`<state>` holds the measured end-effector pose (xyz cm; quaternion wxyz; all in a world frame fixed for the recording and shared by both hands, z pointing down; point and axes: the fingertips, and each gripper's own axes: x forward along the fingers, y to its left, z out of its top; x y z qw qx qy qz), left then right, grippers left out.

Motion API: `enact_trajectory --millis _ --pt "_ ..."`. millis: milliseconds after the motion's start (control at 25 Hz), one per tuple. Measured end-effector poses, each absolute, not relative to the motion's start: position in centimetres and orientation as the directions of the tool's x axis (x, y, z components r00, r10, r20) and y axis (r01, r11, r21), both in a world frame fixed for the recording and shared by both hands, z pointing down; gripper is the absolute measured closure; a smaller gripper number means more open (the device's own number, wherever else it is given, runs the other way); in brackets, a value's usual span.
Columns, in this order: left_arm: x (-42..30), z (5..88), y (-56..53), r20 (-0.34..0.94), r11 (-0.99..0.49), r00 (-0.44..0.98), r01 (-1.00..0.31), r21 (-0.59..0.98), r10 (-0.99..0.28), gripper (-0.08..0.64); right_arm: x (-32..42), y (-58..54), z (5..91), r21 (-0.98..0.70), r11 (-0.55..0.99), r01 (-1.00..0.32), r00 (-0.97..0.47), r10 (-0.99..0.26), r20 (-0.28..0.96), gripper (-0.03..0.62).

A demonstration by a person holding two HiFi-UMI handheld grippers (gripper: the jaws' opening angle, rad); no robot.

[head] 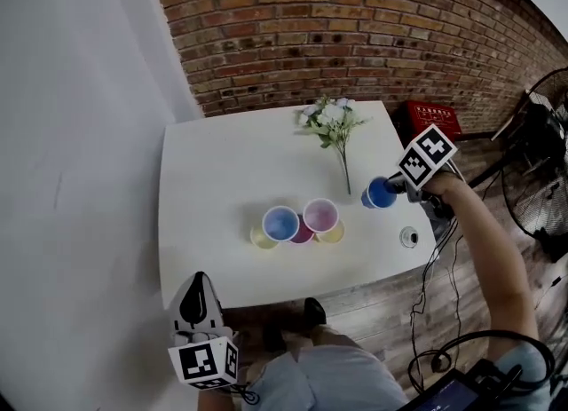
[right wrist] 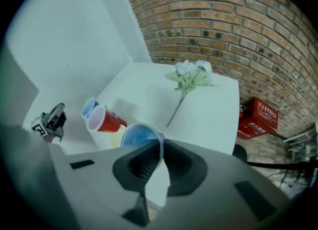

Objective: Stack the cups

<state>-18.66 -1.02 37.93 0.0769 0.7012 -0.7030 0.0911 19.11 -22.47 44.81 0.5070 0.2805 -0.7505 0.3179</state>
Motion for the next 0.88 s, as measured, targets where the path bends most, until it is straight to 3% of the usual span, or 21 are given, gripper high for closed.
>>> enact_trajectory --millis 400,600,800,880 --pt "-15.9 38.9 -1.9 0.288 -0.041 0.024 -0.998 -0.056 -0.957 0.551 20.7 -21.9 52.7 -0.171 0.598 -0.783 -0.29 -0.108 0.951 0.553" --pt "-14.8 39.7 -2.2 0.309 -0.067 0.046 -0.996 -0.056 -0.95 0.551 20.5 -22.0 52.8 -0.193 0.603 -0.774 -0.322 -0.112 0.94 0.475" --pt "-14.0 40.0 -2.6 0.31 -0.086 0.063 -0.994 -0.062 -0.949 0.551 22.0 -23.6 50.3 -0.091 0.622 -0.778 -0.324 -0.273 0.906 0.437" --pt "-14.0 40.5 -2.7 0.309 -0.086 0.062 -0.994 -0.064 -0.949 0.551 20.1 -22.3 47.2 -0.091 0.68 -0.728 -0.428 -0.346 0.835 0.459"
